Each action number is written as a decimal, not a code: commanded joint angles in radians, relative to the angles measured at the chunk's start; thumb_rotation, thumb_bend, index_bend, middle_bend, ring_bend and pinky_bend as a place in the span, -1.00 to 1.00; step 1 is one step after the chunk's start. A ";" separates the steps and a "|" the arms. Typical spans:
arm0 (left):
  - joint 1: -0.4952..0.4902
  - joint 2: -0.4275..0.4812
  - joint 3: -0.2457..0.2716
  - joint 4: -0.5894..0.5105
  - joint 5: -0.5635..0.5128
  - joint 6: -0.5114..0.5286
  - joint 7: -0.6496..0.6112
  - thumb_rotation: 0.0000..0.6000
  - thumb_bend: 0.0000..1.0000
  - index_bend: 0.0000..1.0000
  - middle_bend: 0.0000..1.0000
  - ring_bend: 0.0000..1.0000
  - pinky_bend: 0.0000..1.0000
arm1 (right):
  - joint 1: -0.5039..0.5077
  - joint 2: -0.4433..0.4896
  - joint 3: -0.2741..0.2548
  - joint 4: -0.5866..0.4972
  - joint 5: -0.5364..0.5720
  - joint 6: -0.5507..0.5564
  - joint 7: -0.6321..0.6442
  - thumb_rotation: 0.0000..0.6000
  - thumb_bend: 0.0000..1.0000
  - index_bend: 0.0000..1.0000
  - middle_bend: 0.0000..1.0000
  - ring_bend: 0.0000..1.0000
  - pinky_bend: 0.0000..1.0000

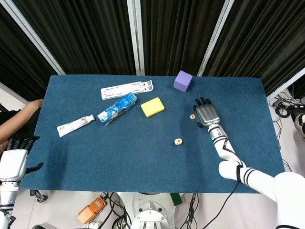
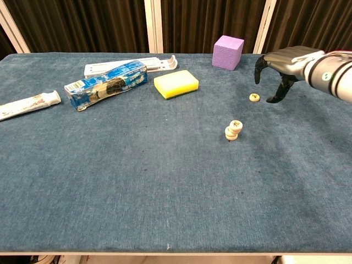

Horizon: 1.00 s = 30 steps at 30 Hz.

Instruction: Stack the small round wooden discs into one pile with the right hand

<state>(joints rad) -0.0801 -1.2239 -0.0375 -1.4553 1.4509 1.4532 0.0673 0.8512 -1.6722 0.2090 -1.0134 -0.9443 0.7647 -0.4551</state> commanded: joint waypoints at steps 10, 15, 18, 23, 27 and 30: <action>0.005 0.007 0.000 -0.008 -0.012 -0.002 0.009 1.00 -0.84 -0.62 -0.65 -0.78 -0.98 | 0.061 -0.108 0.018 0.183 0.055 -0.100 -0.002 1.00 -0.14 -0.06 -0.64 -0.75 -0.64; 0.004 0.006 0.000 -0.008 -0.014 -0.005 0.010 1.00 -0.84 -0.61 -0.65 -0.78 -0.98 | 0.061 -0.115 0.020 0.203 0.039 -0.109 0.033 1.00 -0.12 -0.02 -0.64 -0.75 -0.64; 0.003 0.006 -0.001 -0.009 -0.014 -0.007 0.011 1.00 -0.84 -0.61 -0.65 -0.78 -0.98 | 0.059 -0.114 0.020 0.205 0.024 -0.110 0.050 1.00 -0.12 -0.02 -0.64 -0.75 -0.64; 0.001 0.006 -0.002 -0.011 -0.014 -0.008 0.014 1.00 -0.84 -0.61 -0.65 -0.78 -0.98 | 0.058 -0.114 0.018 0.206 0.005 -0.111 0.071 1.00 -0.11 0.02 -0.64 -0.74 -0.64; 0.001 0.007 -0.002 -0.012 -0.016 -0.008 0.016 1.00 -0.84 -0.61 -0.65 -0.78 -0.98 | 0.058 -0.119 0.017 0.217 -0.003 -0.115 0.080 1.00 -0.03 0.08 -0.64 -0.73 -0.64; 0.001 0.007 -0.001 -0.012 -0.016 -0.009 0.016 1.00 -0.84 -0.62 -0.65 -0.78 -0.98 | 0.058 -0.122 0.017 0.226 -0.002 -0.119 0.077 1.00 0.07 0.14 -0.63 -0.72 -0.64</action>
<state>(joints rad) -0.0789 -1.2171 -0.0389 -1.4669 1.4350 1.4438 0.0832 0.9094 -1.7934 0.2261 -0.7886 -0.9463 0.6464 -0.3774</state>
